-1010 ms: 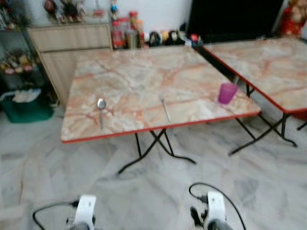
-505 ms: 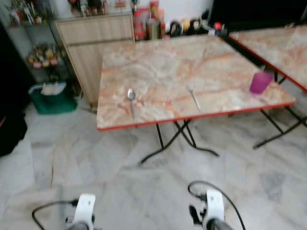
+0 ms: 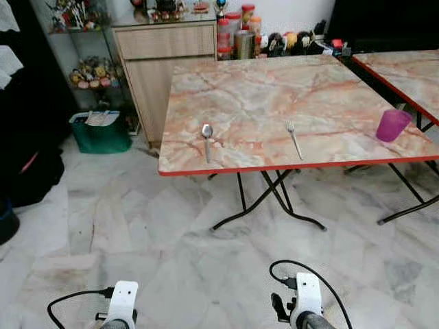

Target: Setting the table

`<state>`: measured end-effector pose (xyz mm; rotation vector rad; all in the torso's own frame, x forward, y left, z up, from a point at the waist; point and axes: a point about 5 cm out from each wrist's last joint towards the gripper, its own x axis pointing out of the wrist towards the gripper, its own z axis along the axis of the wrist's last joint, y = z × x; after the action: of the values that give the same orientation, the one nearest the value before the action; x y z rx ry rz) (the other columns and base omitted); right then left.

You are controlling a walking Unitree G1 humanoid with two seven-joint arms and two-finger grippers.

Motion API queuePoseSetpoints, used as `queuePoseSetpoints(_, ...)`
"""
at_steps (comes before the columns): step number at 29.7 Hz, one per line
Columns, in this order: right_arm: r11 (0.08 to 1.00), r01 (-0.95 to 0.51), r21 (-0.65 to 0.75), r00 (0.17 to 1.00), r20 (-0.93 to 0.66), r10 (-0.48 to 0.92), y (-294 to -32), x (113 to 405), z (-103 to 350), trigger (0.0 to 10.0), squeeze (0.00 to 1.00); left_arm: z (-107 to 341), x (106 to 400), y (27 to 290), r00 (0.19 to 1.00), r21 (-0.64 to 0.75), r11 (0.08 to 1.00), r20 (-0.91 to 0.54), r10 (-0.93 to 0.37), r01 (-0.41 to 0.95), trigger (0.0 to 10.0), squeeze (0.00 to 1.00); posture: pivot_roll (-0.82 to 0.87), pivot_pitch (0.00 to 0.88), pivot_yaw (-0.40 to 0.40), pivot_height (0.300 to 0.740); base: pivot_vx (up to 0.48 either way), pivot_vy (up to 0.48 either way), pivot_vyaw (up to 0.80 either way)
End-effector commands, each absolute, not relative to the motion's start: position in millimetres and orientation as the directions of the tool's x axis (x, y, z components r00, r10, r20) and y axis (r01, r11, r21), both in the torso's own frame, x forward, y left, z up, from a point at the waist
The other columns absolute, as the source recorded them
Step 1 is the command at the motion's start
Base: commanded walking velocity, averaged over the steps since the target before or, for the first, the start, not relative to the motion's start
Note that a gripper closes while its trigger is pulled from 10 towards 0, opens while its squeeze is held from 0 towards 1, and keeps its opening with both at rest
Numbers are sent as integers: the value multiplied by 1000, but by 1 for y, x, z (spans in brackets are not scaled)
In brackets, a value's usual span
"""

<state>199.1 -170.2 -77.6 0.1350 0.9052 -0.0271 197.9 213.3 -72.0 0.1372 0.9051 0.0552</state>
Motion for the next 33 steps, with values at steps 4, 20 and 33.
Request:
queuePoseSetpoints(4,989,99,112,620,-784,27,-171,199,-78,10000,0,-71,201,211,620,142,990,-778,98,22,10000,0,-15,0,35,740,0,0,0)
queuePoseSetpoints(20,993,80,85,615,-789,17,-172,197,-78,10000,0,-70,202,210,625,139,990,-775,94,24,10000,0,-17,0,37,740,176,0,191)
queuePoseSetpoints(33,990,105,98,613,-790,13,-176,196,-79,10000,0,-71,201,207,623,135,990,-777,87,29,10000,0,-22,0,26,740,277,0,0)
